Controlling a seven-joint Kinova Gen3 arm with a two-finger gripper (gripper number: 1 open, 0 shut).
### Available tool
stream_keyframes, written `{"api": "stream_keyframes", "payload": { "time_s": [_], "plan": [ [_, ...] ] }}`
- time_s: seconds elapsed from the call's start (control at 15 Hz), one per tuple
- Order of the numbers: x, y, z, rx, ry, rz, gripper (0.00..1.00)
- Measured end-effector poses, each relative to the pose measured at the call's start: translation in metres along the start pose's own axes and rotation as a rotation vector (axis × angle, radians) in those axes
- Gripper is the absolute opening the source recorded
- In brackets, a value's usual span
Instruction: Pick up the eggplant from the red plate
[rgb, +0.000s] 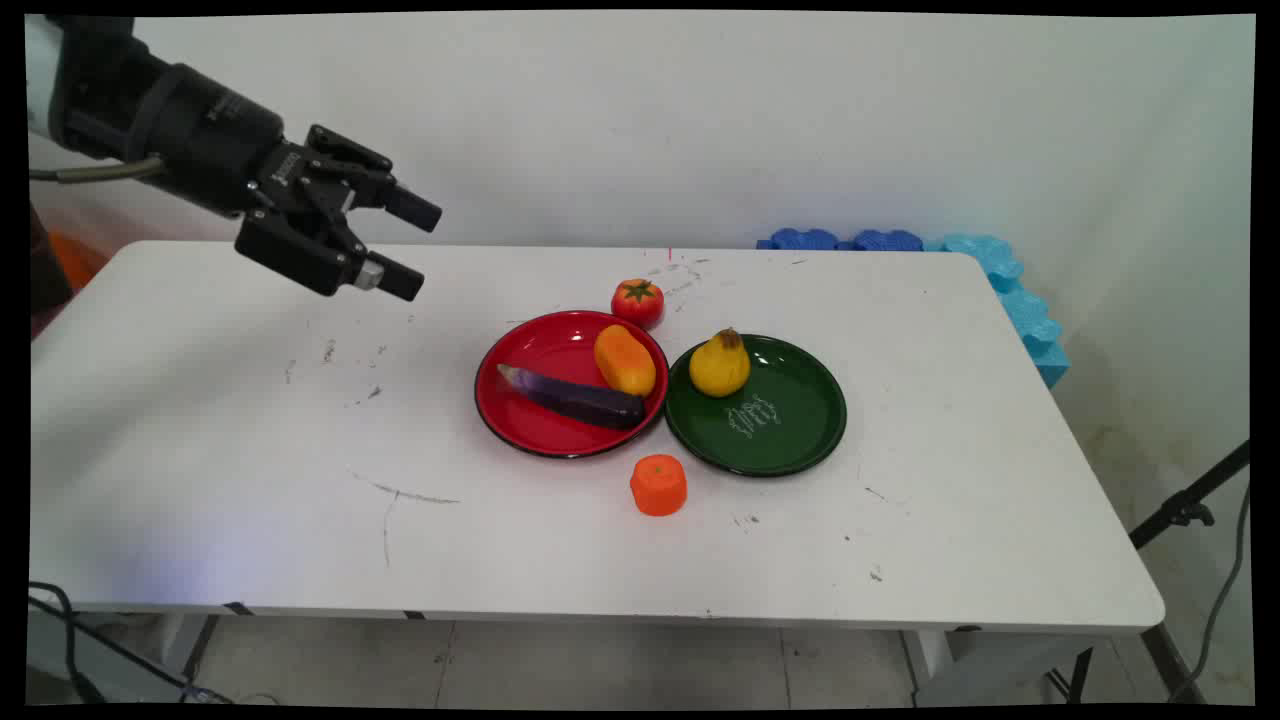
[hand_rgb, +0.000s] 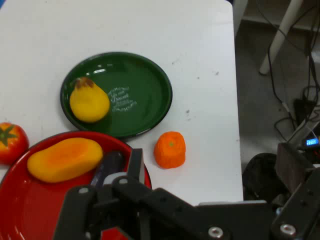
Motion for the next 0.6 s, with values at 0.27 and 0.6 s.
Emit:
{"api": "stream_keyframes", "payload": {
  "time_s": [0.27,0.6],
  "plan": [
    [0.008,-0.003,0.004,0.012,-0.018,-0.014,1.00],
    [0.032,-0.026,0.023,0.044,-0.072,0.013,1.00]
  ]
}}
